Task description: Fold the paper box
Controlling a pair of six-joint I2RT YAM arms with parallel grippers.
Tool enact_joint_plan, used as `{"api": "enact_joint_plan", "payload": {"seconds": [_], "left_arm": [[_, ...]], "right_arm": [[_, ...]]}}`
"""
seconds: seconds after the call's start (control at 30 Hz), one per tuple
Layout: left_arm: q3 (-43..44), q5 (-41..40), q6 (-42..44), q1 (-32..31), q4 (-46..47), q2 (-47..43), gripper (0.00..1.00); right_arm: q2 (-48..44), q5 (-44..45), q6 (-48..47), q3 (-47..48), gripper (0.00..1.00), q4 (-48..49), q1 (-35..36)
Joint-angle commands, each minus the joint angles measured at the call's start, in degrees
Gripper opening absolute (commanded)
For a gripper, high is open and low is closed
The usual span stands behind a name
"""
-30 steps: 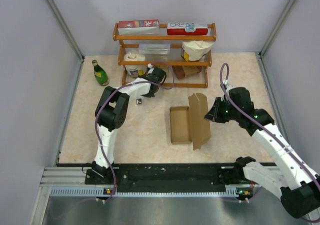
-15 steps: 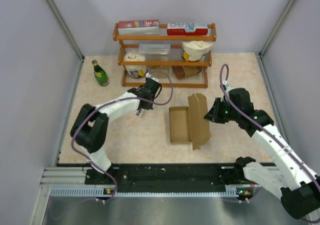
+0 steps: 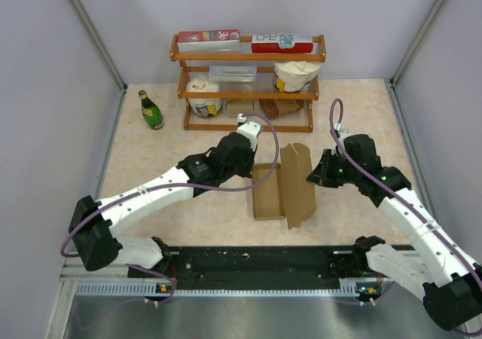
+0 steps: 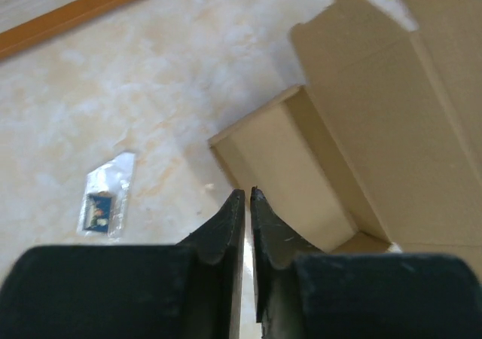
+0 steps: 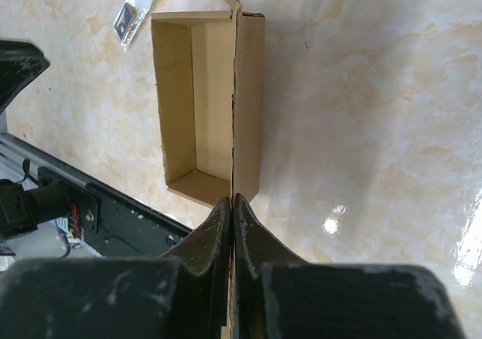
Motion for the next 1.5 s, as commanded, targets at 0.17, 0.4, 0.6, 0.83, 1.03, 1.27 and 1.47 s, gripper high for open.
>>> {"api": "enact_joint_plan", "payload": {"seconds": [0.17,0.4,0.6,0.83,1.03,1.27,1.47], "left_arm": [[3.2,-14.1,-2.2,5.4,-3.7,13.2,0.70],[7.7,-19.4,-2.0,6.5,-4.9,23.3,0.79],[8.9,-24.6,-1.0,7.2,-6.1,27.3,0.79],[9.8,-29.1,0.4,7.2,-8.0,30.6,0.76],[10.6,-27.8,0.1,7.1,-8.4,32.8,0.70],[13.9,-31.6,1.9,5.8,-11.7,37.0,0.67],[14.8,-35.1,0.2,5.6,-15.8,39.3,0.65]], "right_arm": [[-0.3,-1.4,-1.0,0.2,0.00,2.7,-0.4],[-1.3,-0.6,-0.6,-0.4,0.00,2.2,-0.4],[-1.5,1.9,-0.1,0.4,0.00,-0.1,-0.4],[-2.3,6.3,1.1,2.1,0.00,-2.7,-0.4],[-3.4,11.6,1.6,4.7,0.00,-7.3,-0.4],[-4.2,11.8,1.8,6.1,0.00,-8.7,-0.4],[-4.1,11.4,1.7,6.9,0.00,-8.7,-0.4]]}}
